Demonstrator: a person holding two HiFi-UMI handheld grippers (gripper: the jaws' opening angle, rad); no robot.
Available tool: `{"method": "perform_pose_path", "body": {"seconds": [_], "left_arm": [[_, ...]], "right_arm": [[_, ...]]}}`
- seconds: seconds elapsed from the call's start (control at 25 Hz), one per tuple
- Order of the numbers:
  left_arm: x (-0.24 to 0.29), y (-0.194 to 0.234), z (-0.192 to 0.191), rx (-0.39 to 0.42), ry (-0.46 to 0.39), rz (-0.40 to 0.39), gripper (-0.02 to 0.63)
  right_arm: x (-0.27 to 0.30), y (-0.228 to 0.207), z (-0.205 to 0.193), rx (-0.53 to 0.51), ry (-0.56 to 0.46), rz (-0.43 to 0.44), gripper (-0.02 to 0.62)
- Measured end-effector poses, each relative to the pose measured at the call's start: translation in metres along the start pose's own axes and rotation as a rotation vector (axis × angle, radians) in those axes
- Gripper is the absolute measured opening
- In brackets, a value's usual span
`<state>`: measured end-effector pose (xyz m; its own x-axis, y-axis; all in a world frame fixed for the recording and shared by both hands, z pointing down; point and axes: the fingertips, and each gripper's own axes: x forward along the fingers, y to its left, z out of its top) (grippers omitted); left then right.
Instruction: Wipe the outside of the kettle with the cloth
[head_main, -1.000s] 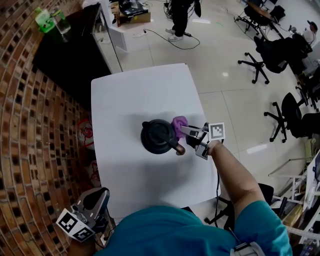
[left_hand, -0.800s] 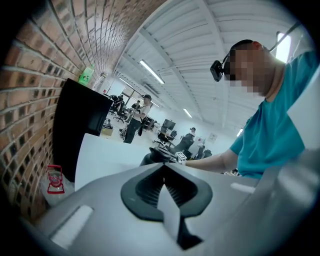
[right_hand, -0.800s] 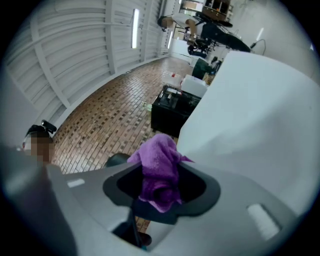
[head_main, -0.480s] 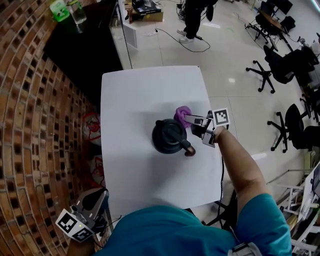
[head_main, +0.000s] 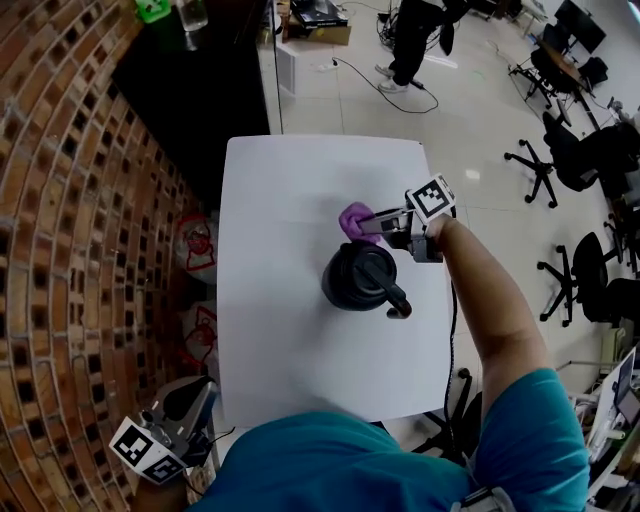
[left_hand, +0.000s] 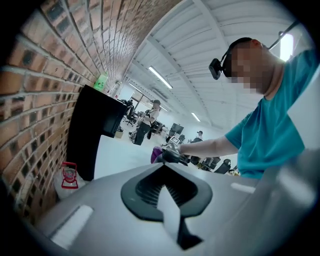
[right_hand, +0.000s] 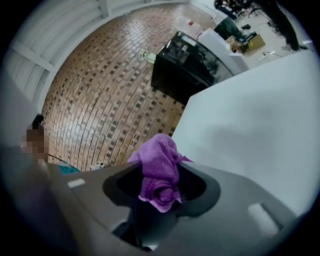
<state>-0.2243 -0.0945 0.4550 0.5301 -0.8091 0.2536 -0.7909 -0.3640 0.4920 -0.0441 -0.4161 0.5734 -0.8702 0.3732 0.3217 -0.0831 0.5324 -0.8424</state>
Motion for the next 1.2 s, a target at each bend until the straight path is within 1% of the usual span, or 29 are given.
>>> {"method": "perform_pose_path", "body": {"seconds": [0.08,0.12,0.24,0.28,0.36,0.44,0.6,0.64,0.68,0.76,0.8,0.88,0.96,1.08,1.2], "left_arm": [[-0.005,0.004,-0.002,-0.006,-0.006,0.009,0.000],[-0.008,0.006,-0.002,-0.007,-0.010,0.014,0.000],[-0.014,0.011,-0.001,-0.017,-0.023,0.024,0.000],[-0.016,0.012,-0.001,-0.022,-0.027,0.026,0.000],[-0.020,0.014,0.000,-0.032,-0.035,0.029,0.000],[-0.025,0.017,0.002,-0.036,-0.044,0.029,0.000],[-0.033,0.026,0.005,-0.021,-0.062,0.011,0.000],[-0.035,0.027,0.007,-0.017,-0.068,0.003,0.000],[-0.036,0.029,0.009,-0.016,-0.073,-0.006,0.000],[-0.039,0.031,0.012,-0.017,-0.083,-0.026,0.000],[-0.041,0.032,0.013,-0.018,-0.086,-0.035,0.000],[-0.046,0.032,0.016,-0.019,-0.096,-0.055,0.000],[-0.053,0.032,0.019,-0.017,-0.108,-0.073,0.000],[-0.064,0.034,0.023,-0.015,-0.113,-0.082,0.000],[-0.074,0.039,0.027,-0.017,-0.118,-0.085,0.000]], "right_arm": [[0.017,0.005,0.003,-0.022,0.120,0.003,0.178],[0.025,0.004,0.002,-0.013,0.181,-0.022,0.178],[0.042,-0.003,-0.011,0.060,0.370,-0.163,0.178],[0.050,-0.003,-0.014,0.038,0.439,-0.185,0.178],[0.066,0.000,-0.017,-0.092,0.581,-0.193,0.178],[0.078,0.007,-0.018,-0.228,0.692,-0.216,0.178],[0.096,0.037,-0.012,-0.510,0.806,-0.322,0.178],[0.099,0.044,-0.015,-0.581,0.860,-0.358,0.178],[0.101,0.050,-0.020,-0.655,0.941,-0.399,0.178],[0.104,0.054,-0.036,-0.794,1.154,-0.487,0.178],[0.106,0.052,-0.044,-0.846,1.263,-0.531,0.178],[0.111,0.044,-0.059,-0.893,1.439,-0.611,0.178],[0.119,0.032,-0.069,-0.931,1.549,-0.680,0.178],[0.125,0.018,-0.080,-0.982,1.649,-0.753,0.178],[0.124,0.017,-0.092,-0.993,1.694,-0.806,0.178]]}}
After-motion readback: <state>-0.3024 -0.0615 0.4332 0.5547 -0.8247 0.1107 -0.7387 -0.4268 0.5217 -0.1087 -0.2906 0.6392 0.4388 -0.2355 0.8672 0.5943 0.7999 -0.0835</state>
